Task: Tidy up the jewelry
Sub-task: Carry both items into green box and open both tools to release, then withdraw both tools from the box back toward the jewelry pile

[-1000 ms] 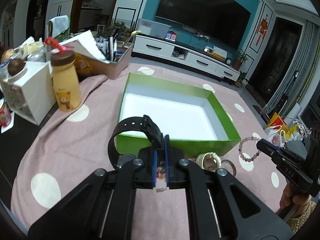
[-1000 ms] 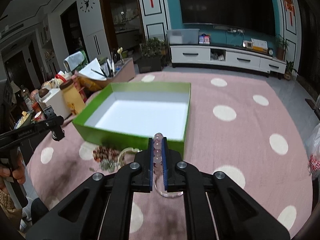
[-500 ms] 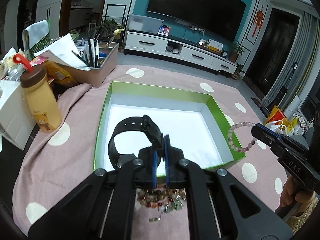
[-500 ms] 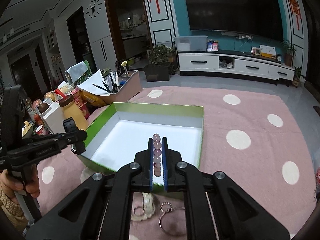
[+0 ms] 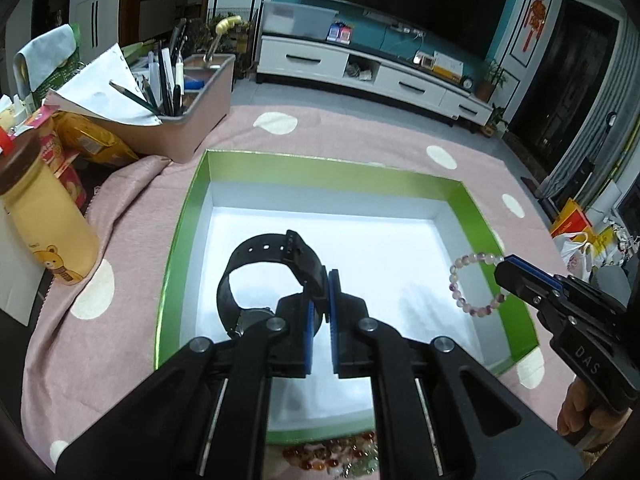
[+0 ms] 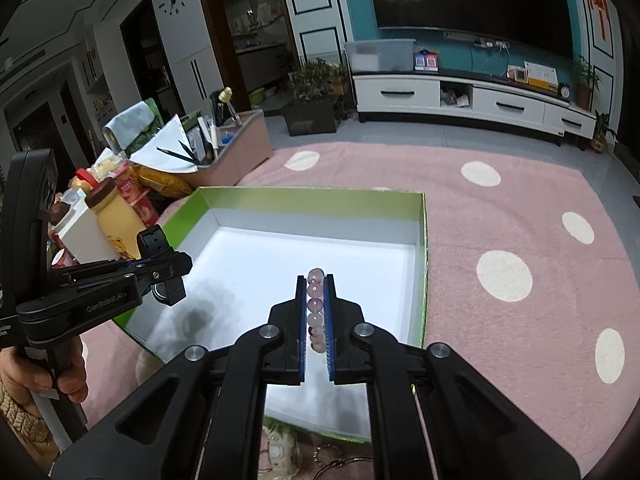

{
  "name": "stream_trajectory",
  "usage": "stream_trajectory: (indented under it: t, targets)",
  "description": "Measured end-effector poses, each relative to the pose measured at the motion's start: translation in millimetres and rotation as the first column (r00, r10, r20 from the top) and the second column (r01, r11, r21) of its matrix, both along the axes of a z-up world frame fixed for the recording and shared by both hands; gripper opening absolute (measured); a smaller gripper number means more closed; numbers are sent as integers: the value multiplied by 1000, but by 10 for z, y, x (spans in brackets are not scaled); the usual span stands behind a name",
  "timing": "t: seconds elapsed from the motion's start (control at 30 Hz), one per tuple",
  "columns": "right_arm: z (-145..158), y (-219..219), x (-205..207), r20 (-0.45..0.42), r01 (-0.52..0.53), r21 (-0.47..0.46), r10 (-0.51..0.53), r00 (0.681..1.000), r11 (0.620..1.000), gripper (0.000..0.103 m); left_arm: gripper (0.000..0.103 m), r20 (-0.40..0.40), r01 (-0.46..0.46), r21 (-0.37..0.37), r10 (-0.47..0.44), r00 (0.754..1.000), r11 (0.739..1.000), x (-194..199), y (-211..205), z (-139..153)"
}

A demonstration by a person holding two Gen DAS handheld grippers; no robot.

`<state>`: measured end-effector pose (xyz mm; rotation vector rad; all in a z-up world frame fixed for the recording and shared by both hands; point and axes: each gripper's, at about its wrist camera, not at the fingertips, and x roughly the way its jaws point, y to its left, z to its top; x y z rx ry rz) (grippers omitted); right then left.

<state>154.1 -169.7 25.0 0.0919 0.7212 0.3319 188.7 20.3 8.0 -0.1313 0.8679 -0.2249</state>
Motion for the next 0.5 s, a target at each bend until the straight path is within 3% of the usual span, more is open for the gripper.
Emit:
stream_trajectory:
  t: [0.03, 0.07, 0.1, 0.2, 0.33, 0.5]
  targets:
    - [-17, -5, 13, -8, -1, 0, 1, 1000, 1000, 9, 21, -13, -6, 0, 6, 1000, 1000, 28, 5, -18]
    - [-38, -17, 16, -19, -4, 6, 4, 1000, 1000, 16, 30, -30, -10, -7, 10, 1000, 1000, 53, 20, -45]
    - [-36, -25, 23, -22, -2, 10, 2, 1000, 1000, 24, 47, -43, -14, -14, 14, 999, 1000, 74, 30, -76]
    - [-35, -106, -38, -20, 23, 25, -23, 1000, 999, 41, 56, -31, -13, 10, 13, 999, 1000, 29, 15, -97]
    - [9, -271, -154, -15, 62, 58, -61, 998, 996, 42, 66, -12, -12, -2, 12, 1000, 1000, -66, 39, -47]
    - [37, -448, -374, -14, 94, 76, -93, 996, 993, 44, 68, 20, -19, -15, 19, 1000, 1000, -293, 111, 53]
